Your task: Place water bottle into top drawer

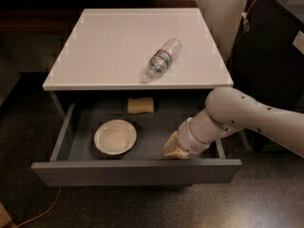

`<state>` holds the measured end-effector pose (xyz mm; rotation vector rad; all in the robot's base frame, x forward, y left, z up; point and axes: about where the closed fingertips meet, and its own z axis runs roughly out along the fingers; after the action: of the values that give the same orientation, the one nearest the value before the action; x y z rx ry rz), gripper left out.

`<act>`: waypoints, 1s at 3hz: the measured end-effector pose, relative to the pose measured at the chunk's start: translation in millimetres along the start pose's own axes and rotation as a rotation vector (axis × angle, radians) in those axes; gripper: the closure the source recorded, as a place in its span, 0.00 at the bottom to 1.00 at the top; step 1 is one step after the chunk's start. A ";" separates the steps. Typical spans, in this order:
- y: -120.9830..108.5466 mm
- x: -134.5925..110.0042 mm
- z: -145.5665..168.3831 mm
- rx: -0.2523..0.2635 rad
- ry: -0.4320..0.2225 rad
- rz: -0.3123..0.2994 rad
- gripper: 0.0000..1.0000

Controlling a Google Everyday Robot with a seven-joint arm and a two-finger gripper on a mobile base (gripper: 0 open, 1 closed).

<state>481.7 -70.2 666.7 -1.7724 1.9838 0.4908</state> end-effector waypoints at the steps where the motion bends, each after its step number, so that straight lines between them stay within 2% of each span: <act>1: 15.2 -13.2 -17.8 0.022 -0.010 -0.031 1.00; 2: 23.8 -23.5 -30.2 0.036 -0.016 -0.056 1.00; 3: 9.1 -38.3 -63.1 0.111 0.004 -0.121 1.00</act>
Offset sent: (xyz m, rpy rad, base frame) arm -0.0334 0.0085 0.0560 0.0147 -0.0917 0.0394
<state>470.8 -70.4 740.3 -1.8121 1.8549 0.3324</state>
